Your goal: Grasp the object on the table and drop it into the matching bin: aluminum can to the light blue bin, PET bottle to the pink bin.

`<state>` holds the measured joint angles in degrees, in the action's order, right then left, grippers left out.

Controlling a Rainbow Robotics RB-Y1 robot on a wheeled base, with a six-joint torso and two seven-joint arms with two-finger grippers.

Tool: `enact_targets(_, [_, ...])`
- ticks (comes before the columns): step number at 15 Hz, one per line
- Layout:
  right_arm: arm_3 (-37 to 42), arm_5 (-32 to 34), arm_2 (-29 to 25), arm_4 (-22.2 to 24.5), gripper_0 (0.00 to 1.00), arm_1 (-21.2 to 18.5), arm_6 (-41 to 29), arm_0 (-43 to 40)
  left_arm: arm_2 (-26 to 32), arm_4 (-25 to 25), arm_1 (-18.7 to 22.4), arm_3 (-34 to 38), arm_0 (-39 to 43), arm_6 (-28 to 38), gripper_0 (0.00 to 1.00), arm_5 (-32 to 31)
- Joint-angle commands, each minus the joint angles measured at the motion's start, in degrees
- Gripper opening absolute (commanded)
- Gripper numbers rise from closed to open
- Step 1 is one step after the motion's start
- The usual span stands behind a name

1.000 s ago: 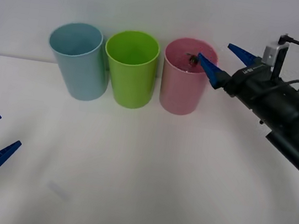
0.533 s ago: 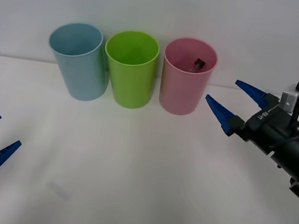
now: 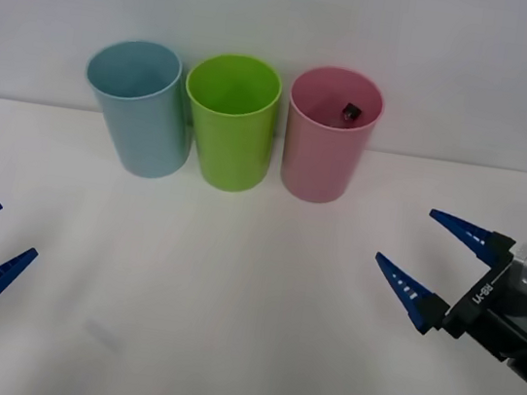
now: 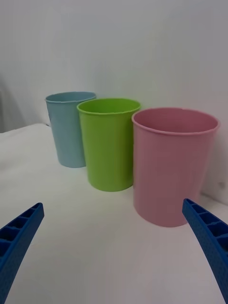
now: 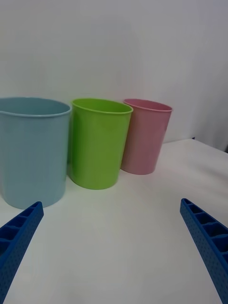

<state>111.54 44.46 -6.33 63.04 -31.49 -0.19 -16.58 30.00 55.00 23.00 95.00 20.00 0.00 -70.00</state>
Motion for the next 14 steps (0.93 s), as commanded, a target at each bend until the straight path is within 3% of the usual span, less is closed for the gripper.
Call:
enact_targets(1, [0.0,1.7,-0.9,-1.2,1.0,0.0,5.2,-4.3,0.0,0.0,0.0,0.0,0.0,0.0,1.0,0.0])
enact_targets(9, [-0.2,6.1,-3.8,-1.4,1.0,0.3,8.0,-12.2,0.0,0.0,0.0,0.0,0.0,0.0,1.0,0.0])
enact_targets(14, [-6.2,15.7,-8.3,-1.5,1.0,2.5,9.2,-11.9,0.0,0.0,0.0,0.0,0.0,0.0,1.0,0.0])
